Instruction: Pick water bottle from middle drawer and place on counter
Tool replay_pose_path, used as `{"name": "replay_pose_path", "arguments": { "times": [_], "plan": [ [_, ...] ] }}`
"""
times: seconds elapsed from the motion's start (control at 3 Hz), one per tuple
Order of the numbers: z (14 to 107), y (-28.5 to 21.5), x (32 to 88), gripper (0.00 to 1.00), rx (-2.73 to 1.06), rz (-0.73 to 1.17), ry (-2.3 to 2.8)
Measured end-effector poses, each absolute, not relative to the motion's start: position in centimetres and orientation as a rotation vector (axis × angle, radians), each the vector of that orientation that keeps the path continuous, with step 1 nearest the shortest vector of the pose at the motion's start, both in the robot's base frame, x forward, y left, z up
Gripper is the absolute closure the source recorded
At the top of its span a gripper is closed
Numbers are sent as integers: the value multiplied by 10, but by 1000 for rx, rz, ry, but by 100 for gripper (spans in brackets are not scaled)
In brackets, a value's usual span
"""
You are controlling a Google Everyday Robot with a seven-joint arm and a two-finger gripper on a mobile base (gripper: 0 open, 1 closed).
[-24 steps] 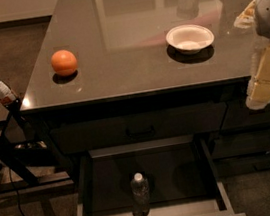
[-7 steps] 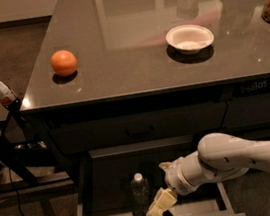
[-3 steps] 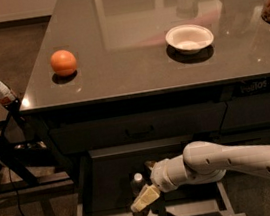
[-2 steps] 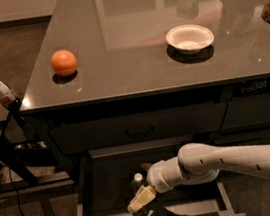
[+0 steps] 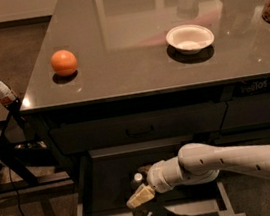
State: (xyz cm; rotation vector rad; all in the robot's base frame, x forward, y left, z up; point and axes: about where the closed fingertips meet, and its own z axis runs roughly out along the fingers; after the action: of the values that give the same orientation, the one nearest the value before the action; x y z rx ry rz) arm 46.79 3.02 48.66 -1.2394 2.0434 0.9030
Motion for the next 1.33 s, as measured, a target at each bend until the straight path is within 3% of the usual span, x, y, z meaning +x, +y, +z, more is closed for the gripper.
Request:
{"name": "replay_pose_path", "arguments": {
  "times": [1.0, 1.33],
  "plan": [
    [487, 30, 468, 89, -1240, 903, 2043],
    [487, 30, 468, 100, -1239, 903, 2044]
  ]
}}
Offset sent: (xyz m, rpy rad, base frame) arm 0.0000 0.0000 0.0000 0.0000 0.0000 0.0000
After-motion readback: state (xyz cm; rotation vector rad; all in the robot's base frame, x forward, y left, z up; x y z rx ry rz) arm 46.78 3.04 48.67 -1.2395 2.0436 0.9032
